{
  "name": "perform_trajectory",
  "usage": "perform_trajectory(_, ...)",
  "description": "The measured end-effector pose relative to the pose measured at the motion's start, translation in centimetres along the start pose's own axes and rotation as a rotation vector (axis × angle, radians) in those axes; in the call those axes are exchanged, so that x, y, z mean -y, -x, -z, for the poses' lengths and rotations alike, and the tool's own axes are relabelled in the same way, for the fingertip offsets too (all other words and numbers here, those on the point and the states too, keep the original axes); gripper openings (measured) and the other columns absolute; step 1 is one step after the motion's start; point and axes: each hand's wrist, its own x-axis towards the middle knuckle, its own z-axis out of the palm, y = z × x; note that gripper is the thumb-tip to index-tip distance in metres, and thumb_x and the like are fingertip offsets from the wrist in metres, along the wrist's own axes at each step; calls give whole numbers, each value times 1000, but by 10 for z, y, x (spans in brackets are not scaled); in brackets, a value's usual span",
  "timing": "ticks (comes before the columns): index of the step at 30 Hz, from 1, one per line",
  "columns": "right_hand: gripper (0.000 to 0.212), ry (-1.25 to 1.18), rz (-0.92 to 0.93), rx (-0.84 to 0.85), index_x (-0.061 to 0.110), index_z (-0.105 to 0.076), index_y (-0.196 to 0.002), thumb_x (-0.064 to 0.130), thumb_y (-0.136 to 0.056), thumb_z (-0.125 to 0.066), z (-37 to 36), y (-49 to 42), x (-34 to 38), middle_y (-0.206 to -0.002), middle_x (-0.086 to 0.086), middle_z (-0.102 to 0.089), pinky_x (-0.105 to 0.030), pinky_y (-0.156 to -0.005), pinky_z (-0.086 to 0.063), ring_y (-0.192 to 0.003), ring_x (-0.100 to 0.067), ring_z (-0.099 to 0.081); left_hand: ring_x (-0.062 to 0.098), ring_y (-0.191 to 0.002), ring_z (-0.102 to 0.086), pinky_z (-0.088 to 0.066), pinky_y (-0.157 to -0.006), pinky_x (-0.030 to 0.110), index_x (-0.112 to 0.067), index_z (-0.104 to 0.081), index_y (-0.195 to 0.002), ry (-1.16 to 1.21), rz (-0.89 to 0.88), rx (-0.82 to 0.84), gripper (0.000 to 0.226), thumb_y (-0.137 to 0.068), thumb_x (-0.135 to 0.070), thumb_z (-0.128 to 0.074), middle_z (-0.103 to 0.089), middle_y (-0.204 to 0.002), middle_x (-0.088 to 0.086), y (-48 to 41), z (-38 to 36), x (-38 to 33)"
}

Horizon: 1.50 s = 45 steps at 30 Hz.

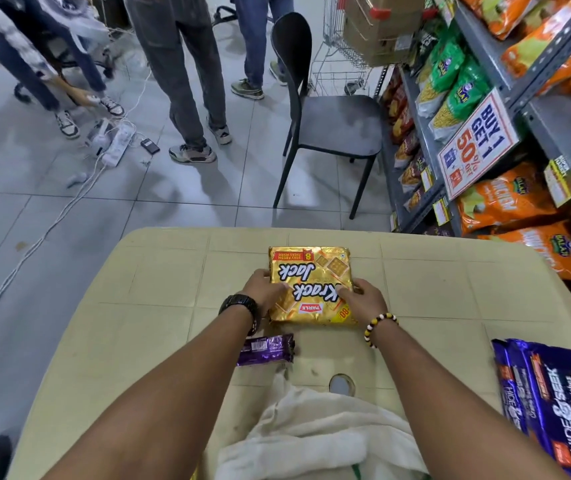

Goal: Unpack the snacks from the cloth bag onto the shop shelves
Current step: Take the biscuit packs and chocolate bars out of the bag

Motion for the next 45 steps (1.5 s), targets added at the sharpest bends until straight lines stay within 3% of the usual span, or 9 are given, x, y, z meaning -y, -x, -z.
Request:
perform_trajectory(6,48,-166,48,-24,10,-63,-124,28,-82,-76,21,4,16,-110,-4,-64,-37,-86,-55,-97,-23,-65,24,-91,-71,-59,-62,36,-19,-48,-132,158,-72,29,50,-88,-13,-71,-67,-115,9,13,5,-20)
perform_trajectory(9,44,-222,101,-19,15,-66,-117,31,-78,-79,37,17,28,-108,-7,-70,-46,-86,-58,-95,-23,-69,22,-92,-70,-58,-66,36,-20,-48,-133,127,-171,4,51,-88,-18,-72,-66,-114,7,37,11,-34)
perform_trajectory(12,32,-242,190,-7,21,-65,-109,28,-81,-78,47,41,46,-94,3,-66,-42,-84,-59,-89,-19,-68,18,-89,-68,-56,-64,33,-21,-49,-132,148,-232,-38,48,-90,-18,-71,-66,-109,5,69,20,-36)
perform_trajectory(18,37,-135,322,86,24,-66,-106,37,-75,-81,37,104,55,-97,-2,-68,-41,-77,-59,-89,-21,-67,23,-88,-69,-59,-73,41,-20,-50,-133,175,-246,-153,50,-88,-19,-73,-67,-113,13,148,54,6)
perform_trajectory(26,27,-19,382,305,25,-67,-91,38,-73,-82,-21,211,33,-82,9,-70,-29,-68,-54,-79,-14,-67,23,-88,-68,-56,-68,34,-20,-51,-130,168,-137,-301,43,-91,-20,-70,-66,-112,10,261,104,103)
perform_trajectory(30,41,38,356,386,20,-68,-104,40,-71,-83,-55,250,16,-94,3,-74,-31,-75,-57,-84,-14,-70,23,-96,-66,-56,-82,43,-25,-49,-131,134,-76,-331,45,-91,-25,-70,-62,-116,5,289,126,155)
perform_trajectory(35,22,77,339,377,26,-68,-91,35,-75,-80,-88,293,0,-77,11,-68,-14,-53,-41,-73,-8,-65,28,-102,-66,-56,-90,52,-27,-50,-132,154,-18,-319,47,-90,-26,-70,-63,-120,7,298,151,202)
perform_trajectory(40,26,82,282,339,29,-63,-93,35,-75,-81,-116,319,-20,-89,8,-67,-31,-75,-56,-86,-12,-65,27,-106,-65,-54,-92,50,-23,-47,-138,132,25,-256,54,-89,-22,-71,-63,-122,8,295,174,231)
perform_trajectory(45,31,111,236,308,25,-64,-101,36,-76,-80,-142,338,-30,-89,6,-65,-17,-60,-45,-81,-11,-62,27,-100,-66,-57,-80,44,-20,-48,-134,166,61,-194,47,-92,-15,-68,-64,-115,8,296,191,251)
